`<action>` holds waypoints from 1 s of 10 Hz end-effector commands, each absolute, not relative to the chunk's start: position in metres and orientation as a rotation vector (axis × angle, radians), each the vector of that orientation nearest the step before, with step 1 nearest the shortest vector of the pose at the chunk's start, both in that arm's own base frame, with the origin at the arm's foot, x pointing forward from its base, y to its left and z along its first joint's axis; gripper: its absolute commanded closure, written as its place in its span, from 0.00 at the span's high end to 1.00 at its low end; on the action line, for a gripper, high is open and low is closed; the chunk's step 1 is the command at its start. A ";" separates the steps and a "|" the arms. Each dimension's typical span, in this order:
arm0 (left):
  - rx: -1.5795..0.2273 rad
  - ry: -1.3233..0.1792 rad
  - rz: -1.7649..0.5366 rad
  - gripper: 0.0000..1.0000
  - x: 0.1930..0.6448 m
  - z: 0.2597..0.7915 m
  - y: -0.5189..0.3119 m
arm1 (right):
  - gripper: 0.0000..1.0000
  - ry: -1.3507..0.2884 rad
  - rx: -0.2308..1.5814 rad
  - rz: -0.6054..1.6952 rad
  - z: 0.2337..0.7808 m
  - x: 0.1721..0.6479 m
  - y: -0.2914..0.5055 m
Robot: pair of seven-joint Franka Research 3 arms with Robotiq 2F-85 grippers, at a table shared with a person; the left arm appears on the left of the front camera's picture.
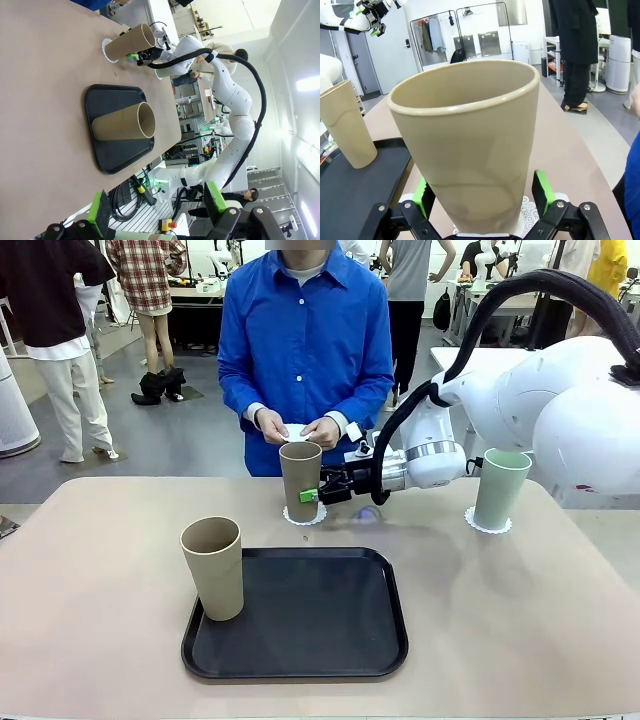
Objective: Place coasters on the table and set cups on them.
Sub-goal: Take one Reusable plastic cup from the Flat Tray and place it on a coaster set by the human.
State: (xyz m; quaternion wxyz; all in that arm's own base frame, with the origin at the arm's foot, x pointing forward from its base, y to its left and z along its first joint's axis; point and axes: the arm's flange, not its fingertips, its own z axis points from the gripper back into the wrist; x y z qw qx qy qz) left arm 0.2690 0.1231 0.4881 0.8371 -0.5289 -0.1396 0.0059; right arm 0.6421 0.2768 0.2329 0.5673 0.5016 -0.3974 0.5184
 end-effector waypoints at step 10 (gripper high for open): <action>-1.140 -0.309 0.003 1.00 0.269 0.489 0.124 | 1.00 -0.907 1.169 1.260 0.233 0.659 0.275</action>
